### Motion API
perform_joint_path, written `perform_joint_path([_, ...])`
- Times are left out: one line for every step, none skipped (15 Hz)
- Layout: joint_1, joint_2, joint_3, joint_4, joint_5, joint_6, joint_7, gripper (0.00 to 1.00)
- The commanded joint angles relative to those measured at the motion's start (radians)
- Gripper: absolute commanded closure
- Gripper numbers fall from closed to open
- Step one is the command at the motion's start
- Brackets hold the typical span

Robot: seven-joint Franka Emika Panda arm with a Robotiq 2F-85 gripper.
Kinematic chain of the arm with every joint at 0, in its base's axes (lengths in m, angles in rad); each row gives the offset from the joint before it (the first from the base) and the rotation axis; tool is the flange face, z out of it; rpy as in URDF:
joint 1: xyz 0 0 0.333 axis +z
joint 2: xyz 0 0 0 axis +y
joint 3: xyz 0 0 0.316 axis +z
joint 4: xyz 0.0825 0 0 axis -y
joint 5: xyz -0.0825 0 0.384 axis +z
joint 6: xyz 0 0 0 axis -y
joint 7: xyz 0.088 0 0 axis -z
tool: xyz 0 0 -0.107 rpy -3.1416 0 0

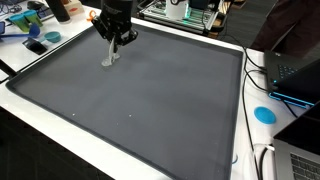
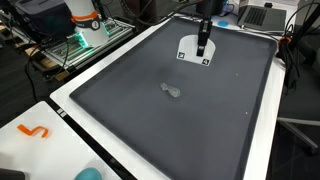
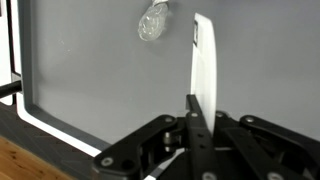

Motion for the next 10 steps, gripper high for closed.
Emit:
perform_joint_path([-0.008,0.009,-0.008,0.007,0.023,0.035,-0.013,0.99])
perform_joint_path([-0.016,0.007,-0.005,0.004,0.036,0.052,-0.028,0.99])
perform_joint_path([-0.021,0.004,-0.007,0.004,0.045,0.06,-0.029,0.99])
perform_joint_path([-0.031,0.001,-0.004,0.003,0.069,0.072,-0.041,0.99])
perform_joint_path([-0.035,0.0,-0.005,0.003,0.082,0.08,-0.043,0.99])
perform_joint_path([-0.042,-0.002,-0.004,0.004,0.101,0.086,-0.053,0.99])
perform_joint_path([-0.048,-0.003,-0.005,0.005,0.116,0.093,-0.062,0.99])
perform_joint_path([-0.054,-0.003,-0.006,0.008,0.13,0.096,-0.069,0.99])
perform_joint_path([-0.06,-0.004,-0.006,0.009,0.146,0.101,-0.083,0.99])
perform_joint_path([-0.066,-0.004,-0.007,0.01,0.157,0.106,-0.091,0.99])
